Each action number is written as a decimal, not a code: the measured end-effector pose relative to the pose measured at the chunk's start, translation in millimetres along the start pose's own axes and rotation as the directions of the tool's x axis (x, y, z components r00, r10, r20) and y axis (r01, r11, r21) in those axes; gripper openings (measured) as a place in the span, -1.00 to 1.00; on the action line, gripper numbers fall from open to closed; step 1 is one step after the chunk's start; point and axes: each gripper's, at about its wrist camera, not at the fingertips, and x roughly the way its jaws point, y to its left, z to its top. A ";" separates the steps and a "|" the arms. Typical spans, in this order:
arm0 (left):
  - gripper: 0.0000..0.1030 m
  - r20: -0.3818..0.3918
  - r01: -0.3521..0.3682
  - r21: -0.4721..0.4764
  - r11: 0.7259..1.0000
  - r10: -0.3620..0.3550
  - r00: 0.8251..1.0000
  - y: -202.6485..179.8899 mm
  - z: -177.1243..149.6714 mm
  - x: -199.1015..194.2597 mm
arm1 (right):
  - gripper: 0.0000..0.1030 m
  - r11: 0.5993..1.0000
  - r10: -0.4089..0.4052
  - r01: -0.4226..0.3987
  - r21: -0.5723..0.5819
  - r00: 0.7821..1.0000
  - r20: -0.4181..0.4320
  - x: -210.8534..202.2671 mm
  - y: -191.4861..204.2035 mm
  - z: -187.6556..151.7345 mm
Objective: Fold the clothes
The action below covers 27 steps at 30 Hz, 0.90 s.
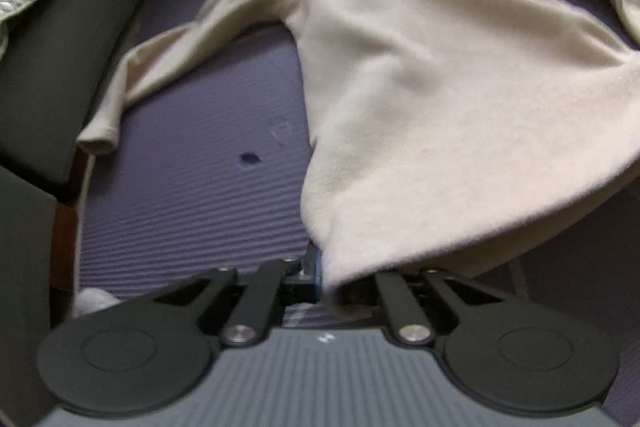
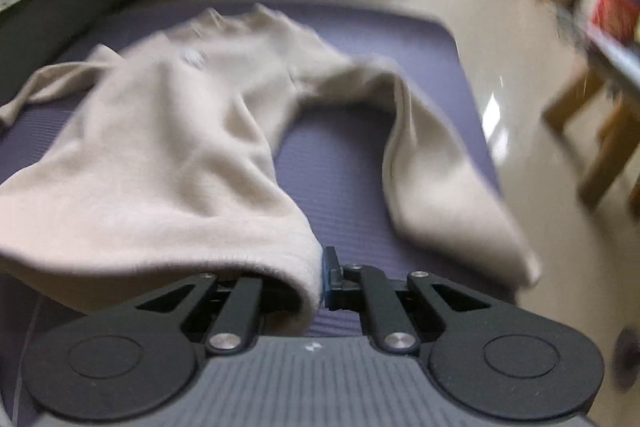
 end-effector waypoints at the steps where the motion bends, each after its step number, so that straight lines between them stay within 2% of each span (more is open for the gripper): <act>1: -0.87 -0.001 0.003 -0.002 1.000 -0.003 1.000 1.7 2.6 -5.2 | -0.86 1.000 0.000 0.000 -0.018 1.000 0.003 -4.9 1.6 0.8; 6: -0.87 -0.048 0.015 0.005 1.000 -0.015 0.999 11.5 9.7 -25.1 | -0.86 0.980 -0.003 -0.008 -0.199 0.999 -0.055 -14.5 23.3 -7.5; 10: -0.87 -0.145 0.012 0.051 0.999 -0.004 0.989 6.3 -2.2 -8.3 | -0.86 0.926 -0.022 -0.031 -0.377 0.990 -0.137 -4.0 50.4 -19.3; 11: -0.87 -0.170 0.012 0.062 0.998 -0.002 0.985 5.9 -5.6 -1.0 | -0.86 0.904 -0.032 -0.039 -0.426 0.987 -0.158 -0.3 58.6 -23.4; 13: -0.86 -0.209 0.014 0.080 0.997 0.003 0.978 5.3 -10.4 10.3 | -0.85 0.832 -0.057 -0.078 -0.549 0.973 -0.224 11.7 80.4 -35.8; 17: -0.84 -0.278 0.028 0.113 0.993 0.004 0.960 2.4 -15.6 26.4 | -0.85 0.739 -0.109 -0.127 -0.662 0.947 -0.303 35.8 100.6 -50.5; 20: -0.76 -0.320 0.055 0.138 0.989 -0.008 0.947 0.2 -19.3 31.9 | -0.78 0.712 -0.126 -0.159 -0.684 0.930 -0.346 48.3 105.2 -54.4; 23: -0.45 -0.371 0.086 0.143 0.986 -0.027 0.928 1.2 -23.2 38.1 | -0.68 0.699 -0.130 -0.174 -0.694 0.923 -0.362 48.8 105.8 -52.6; 25: 0.12 -0.374 0.071 0.150 0.986 -0.010 0.927 4.6 -22.7 37.6 | -0.45 0.707 -0.101 -0.216 -0.673 0.912 -0.398 42.8 102.5 -48.7; 26: 0.29 -0.394 0.088 0.146 0.985 -0.023 0.919 7.9 -21.9 37.4 | -0.16 0.722 -0.065 -0.254 -0.644 0.901 -0.429 38.2 98.8 -44.9; 27: 0.50 -0.430 0.136 0.101 0.986 -0.079 0.899 15.7 -21.1 36.8 | 0.00 0.735 -0.027 -0.291 -0.612 0.890 -0.455 34.0 94.8 -41.1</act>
